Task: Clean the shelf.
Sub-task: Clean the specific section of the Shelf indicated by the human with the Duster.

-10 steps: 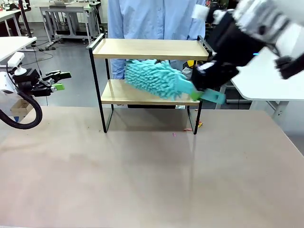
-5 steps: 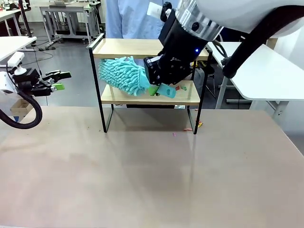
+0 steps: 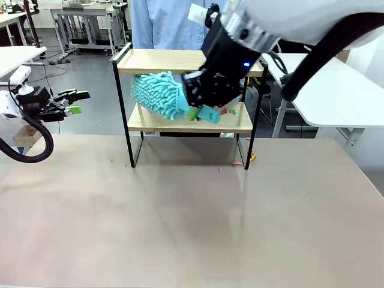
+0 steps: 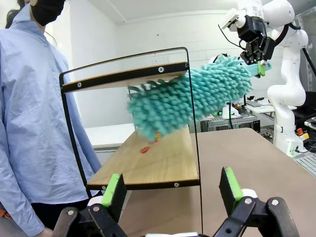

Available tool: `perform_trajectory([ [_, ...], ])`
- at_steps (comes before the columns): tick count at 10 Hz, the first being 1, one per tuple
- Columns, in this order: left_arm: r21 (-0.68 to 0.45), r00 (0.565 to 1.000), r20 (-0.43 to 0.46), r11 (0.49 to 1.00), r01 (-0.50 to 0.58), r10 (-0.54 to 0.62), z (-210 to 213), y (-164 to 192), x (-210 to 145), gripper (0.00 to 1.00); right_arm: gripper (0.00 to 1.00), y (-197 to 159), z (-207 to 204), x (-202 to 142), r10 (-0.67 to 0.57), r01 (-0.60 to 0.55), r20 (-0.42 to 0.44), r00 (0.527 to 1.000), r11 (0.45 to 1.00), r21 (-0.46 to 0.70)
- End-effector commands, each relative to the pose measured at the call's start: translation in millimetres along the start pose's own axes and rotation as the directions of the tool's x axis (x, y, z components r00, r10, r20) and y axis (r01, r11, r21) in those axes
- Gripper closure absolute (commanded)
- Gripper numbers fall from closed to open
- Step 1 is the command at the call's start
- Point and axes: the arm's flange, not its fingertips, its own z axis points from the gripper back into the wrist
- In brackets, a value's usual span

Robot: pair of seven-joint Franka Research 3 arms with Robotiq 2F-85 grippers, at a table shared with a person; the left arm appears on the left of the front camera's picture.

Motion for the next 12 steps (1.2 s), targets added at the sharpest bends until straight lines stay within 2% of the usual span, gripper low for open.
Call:
perform_trajectory([
  [1,-0.004,1.0,-0.003,1.0,0.004,-0.004,0,-1,4,0.0,0.87,37,-32,43,-0.163,0.17,0.084,0.983,0.983,-0.074],
  [3,-0.004,1.0,-0.003,1.0,0.004,-0.004,0,-1,4,0.0,0.87,53,-62,70,-0.234,0.249,0.153,0.96,0.964,-0.092],
  [7,-0.004,1.0,-0.003,1.0,0.004,-0.004,0,-1,4,0.0,0.87,87,-124,119,-0.299,0.33,0.213,0.93,0.936,-0.126],
  [12,-0.004,1.0,-0.003,1.0,0.004,-0.004,0,-1,4,0.0,0.87,89,-170,115,-0.317,0.333,0.118,0.941,0.929,-0.159],
])
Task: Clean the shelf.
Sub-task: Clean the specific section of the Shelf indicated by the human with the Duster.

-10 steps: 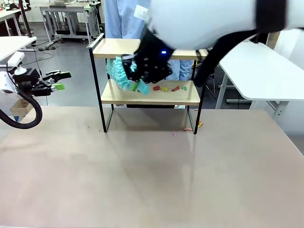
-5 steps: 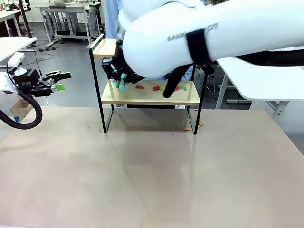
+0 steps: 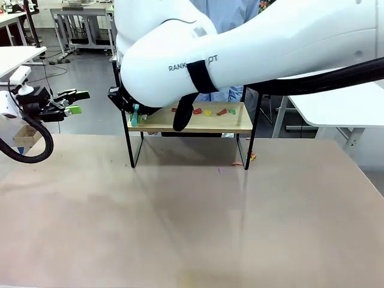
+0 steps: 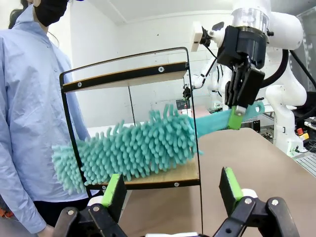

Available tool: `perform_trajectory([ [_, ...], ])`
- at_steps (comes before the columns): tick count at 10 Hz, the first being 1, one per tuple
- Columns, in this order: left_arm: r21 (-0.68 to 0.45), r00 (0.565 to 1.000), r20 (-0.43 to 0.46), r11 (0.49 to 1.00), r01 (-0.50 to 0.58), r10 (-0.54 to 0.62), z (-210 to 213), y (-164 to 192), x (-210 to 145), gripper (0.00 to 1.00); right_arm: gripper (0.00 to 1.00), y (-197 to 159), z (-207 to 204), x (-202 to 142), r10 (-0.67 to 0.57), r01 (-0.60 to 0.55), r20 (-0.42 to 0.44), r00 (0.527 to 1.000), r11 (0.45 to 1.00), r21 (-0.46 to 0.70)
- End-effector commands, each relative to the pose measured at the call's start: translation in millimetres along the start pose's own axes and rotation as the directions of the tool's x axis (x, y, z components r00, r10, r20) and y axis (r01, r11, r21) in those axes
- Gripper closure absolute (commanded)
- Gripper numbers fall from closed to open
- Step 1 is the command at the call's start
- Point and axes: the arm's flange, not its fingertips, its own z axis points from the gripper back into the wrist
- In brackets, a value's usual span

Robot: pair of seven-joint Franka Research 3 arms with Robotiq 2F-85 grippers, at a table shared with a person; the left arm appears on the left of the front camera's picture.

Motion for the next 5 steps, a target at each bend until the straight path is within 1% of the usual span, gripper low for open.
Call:
perform_trajectory([
  [1,-0.004,1.0,-0.003,1.0,0.005,-0.005,0.0,-1.4,3.8,0.0,0.87,5.2,-4.6,0.8,-0.029,0.029,-0.028,0.999,1.0,0.003],
  [2,-0.004,1.0,-0.003,1.0,0.005,-0.005,0.0,-1.4,3.8,0.0,0.87,7.8,-7.1,2.1,-0.004,0.002,-0.081,0.997,1.0,-0.022],
  [3,-0.004,1.0,-0.003,1.0,0.005,-0.005,0.0,-1.4,3.8,0.0,0.87,1.5,-6.9,-2.1,-0.002,0.002,-0.012,1.0,1.0,-0.003],
  [5,-0.004,1.0,-0.003,1.0,0.005,-0.005,0.0,-1.4,3.8,0.0,0.87,1.5,-6.9,-2.1,-0.002,0.002,-0.012,1.0,1.0,-0.003],
])
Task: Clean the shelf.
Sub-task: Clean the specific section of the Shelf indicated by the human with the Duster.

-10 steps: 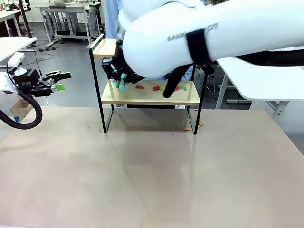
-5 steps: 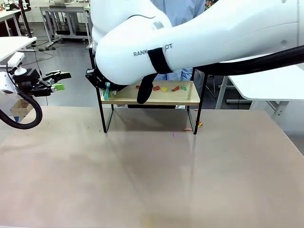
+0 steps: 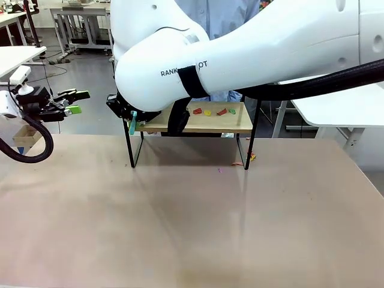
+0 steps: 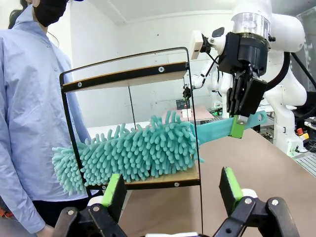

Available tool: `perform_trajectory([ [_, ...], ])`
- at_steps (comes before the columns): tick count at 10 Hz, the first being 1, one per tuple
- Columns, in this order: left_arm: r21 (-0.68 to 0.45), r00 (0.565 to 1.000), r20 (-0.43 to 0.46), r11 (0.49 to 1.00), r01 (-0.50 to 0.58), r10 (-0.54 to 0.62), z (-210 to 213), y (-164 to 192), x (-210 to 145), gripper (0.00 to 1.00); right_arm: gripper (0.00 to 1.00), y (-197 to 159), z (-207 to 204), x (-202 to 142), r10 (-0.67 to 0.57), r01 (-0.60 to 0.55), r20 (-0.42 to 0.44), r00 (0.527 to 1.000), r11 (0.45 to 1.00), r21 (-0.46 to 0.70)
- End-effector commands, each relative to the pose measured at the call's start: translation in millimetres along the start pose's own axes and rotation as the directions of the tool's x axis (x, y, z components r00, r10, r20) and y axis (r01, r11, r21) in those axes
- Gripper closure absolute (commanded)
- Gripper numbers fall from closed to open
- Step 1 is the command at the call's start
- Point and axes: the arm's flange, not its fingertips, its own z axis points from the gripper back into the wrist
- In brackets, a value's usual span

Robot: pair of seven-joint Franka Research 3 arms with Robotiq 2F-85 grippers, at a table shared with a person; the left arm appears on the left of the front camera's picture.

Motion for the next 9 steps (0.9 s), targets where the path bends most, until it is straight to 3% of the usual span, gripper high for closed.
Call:
perform_trajectory([
  [1,-0.004,1.0,-0.003,1.0,0.005,-0.005,0,-1,4,0.0,0.87,-1,4,0,0.005,-0.005,0.015,1.0,1.0,0.008],
  [2,-0.004,1.0,-0.003,1.0,0.005,-0.005,0,-1,4,0.0,0.87,0,0,0,0.0,0.0,0.0,1.0,1.0,0.0],
  [6,-0.004,1.0,-0.003,1.0,0.005,-0.005,0,-1,4,0.0,0.87,-125,12,-40,-0.072,0.073,-0.065,0.995,0.997,0.015],
  [9,-0.004,1.0,-0.003,1.0,0.005,-0.005,0,-1,4,0.0,0.87,-196,35,-65,-0.167,0.166,-0.025,0.986,0.986,-0.025],
])
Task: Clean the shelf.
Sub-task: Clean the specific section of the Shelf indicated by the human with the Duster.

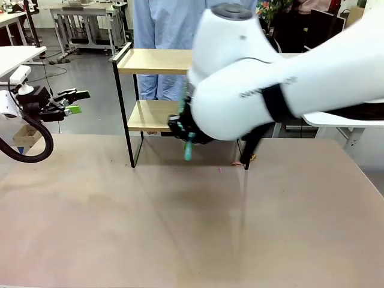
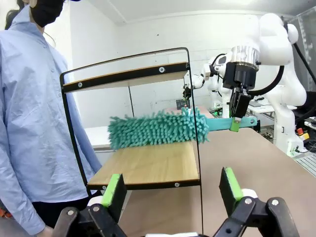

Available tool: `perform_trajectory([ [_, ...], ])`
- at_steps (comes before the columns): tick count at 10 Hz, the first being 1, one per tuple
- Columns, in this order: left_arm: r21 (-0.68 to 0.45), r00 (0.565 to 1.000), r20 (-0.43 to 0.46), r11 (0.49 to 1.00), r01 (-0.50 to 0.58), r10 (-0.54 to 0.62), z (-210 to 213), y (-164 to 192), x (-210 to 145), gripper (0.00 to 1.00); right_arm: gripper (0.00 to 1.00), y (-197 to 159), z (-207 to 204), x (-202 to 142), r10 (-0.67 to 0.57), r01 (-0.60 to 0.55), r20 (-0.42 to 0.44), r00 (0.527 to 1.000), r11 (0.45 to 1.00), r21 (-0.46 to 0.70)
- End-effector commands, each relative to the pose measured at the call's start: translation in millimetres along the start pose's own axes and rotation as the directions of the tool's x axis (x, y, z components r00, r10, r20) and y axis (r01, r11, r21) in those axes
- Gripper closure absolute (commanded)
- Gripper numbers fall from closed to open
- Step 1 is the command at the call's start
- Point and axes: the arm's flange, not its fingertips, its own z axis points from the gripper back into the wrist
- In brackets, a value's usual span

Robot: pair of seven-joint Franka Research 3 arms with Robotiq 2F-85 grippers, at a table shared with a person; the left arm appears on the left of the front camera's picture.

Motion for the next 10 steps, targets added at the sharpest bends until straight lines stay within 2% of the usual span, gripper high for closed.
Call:
perform_trajectory([
  [1,-0.004,1.0,-0.003,1.0,0.004,-0.004,0,-2,3,0.0,0.87,-54,25,-16,-0.047,0.047,0.011,0.999,0.999,-0.018],
  [3,-0.004,1.0,-0.003,1.0,0.004,-0.004,0,-2,3,0.0,0.87,-99,45,-20,-0.125,0.129,0.06,0.99,0.99,-0.06],
  [5,-0.004,1.0,-0.003,1.0,0.004,-0.004,0,-2,3,0.0,0.87,-120,66,-23,-0.149,0.16,0.109,0.983,0.982,-0.099],
  [6,-0.004,1.0,-0.003,1.0,0.004,-0.004,0,-2,3,0.0,0.87,-123,73,-25,-0.144,0.159,0.128,0.981,0.981,-0.114],
  [7,-0.004,1.0,-0.003,1.0,0.004,-0.004,0,-2,3,0.0,0.87,-111,74,-26,-0.109,0.123,0.155,0.982,0.989,-0.083],
  [8,-0.004,1.0,-0.003,1.0,0.004,-0.004,0,-2,3,0.0,0.87,-117,67,-22,-0.132,0.144,0.123,0.984,0.985,-0.092],
  [10,-0.004,1.0,-0.003,1.0,0.004,-0.004,0,-2,3,0.0,0.87,-117,67,-22,-0.132,0.144,0.123,0.984,0.985,-0.092],
])
